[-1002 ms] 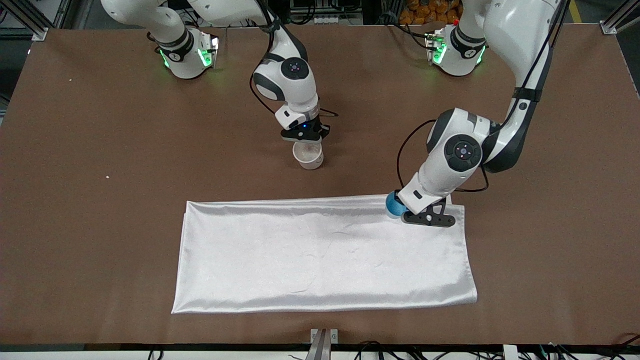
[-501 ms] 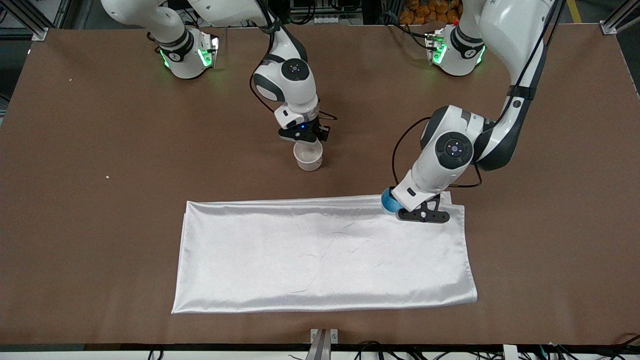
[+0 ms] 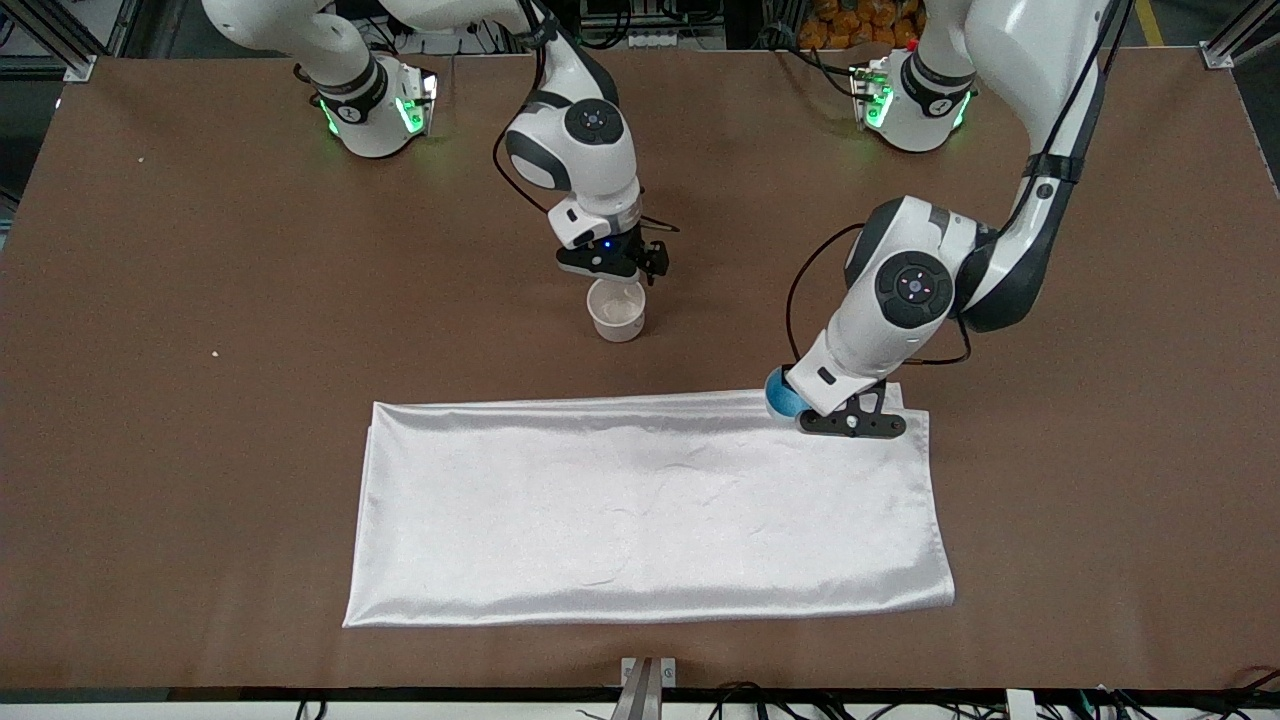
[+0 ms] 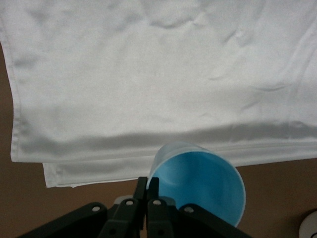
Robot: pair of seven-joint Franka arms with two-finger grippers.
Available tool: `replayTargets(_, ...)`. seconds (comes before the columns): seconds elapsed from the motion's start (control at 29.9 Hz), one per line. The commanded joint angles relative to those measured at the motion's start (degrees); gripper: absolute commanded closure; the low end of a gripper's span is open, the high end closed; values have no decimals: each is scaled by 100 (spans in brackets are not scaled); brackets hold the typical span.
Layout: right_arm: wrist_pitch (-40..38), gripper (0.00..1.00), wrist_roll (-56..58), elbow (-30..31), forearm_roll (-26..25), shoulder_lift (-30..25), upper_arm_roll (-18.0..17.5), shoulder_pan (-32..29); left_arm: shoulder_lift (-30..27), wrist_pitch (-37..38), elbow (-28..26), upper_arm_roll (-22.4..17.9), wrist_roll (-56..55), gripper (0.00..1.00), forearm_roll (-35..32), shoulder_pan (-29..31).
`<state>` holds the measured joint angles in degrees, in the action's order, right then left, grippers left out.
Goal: Place blue cup into white mug on table
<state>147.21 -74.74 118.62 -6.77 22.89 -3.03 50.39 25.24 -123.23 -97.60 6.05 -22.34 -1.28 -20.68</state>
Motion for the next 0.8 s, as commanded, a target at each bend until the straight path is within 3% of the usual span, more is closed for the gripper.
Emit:
replayTargets(0.0,-771,0,495,47,-61,-619,4,-213,-265,308,-31,10,-279,100,-170,-94)
replayTargets(0.33,-1396,0,1575,-261,-44,-769,4,-925,-336,467,21,142,-1228,100,-170,-445)
replayTargets(0.77,-1344,0,4440,-419,18,-549,4,-2858,-265,511,232,168,-2687,100,-153,-1315)
